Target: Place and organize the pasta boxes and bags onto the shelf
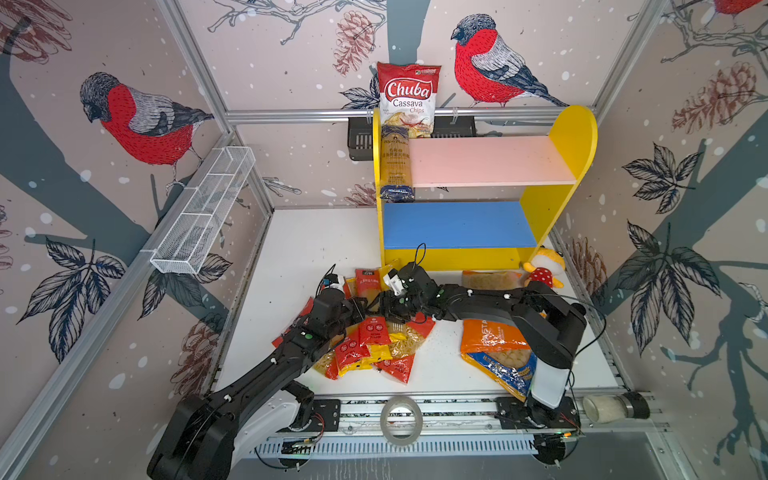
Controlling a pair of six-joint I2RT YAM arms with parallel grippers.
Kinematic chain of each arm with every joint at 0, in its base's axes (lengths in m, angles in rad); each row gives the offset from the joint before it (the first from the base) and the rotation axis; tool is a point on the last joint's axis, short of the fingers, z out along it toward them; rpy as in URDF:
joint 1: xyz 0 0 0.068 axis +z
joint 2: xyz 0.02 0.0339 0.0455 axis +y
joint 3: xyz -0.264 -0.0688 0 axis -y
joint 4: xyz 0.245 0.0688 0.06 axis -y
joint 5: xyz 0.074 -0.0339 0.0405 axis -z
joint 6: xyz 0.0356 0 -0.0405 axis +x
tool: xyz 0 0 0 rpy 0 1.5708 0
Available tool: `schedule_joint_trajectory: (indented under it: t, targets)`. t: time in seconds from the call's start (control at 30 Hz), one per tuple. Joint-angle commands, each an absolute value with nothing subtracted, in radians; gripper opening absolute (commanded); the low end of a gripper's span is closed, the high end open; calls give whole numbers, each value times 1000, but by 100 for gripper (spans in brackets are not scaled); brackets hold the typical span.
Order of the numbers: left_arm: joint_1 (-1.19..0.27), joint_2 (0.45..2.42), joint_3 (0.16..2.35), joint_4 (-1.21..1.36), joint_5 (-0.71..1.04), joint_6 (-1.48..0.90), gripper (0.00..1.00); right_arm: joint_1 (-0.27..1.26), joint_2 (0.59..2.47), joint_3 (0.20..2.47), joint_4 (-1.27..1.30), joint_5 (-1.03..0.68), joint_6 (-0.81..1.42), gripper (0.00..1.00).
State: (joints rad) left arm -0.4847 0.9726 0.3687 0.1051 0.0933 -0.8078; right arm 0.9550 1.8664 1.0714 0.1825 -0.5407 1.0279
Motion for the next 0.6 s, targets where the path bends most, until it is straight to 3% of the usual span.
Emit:
schedule_joint_trajectory:
  t: [0.0,0.2,0.43,0.57]
  targets:
    - [-486,976,370,118,102,-811,20,958,1876,1054,186,-610,1045,58]
    - [-483,950,398,81,86,-804,18,954,1873,1033,246,-632,1058,41]
    - [-459,899,459,-1,73,-770,27,953,1860,1022,277,-637,1049,18]
    - [-431,881,497,-33,94,-756,34,953,1829,1007,308,-628,1037,15]
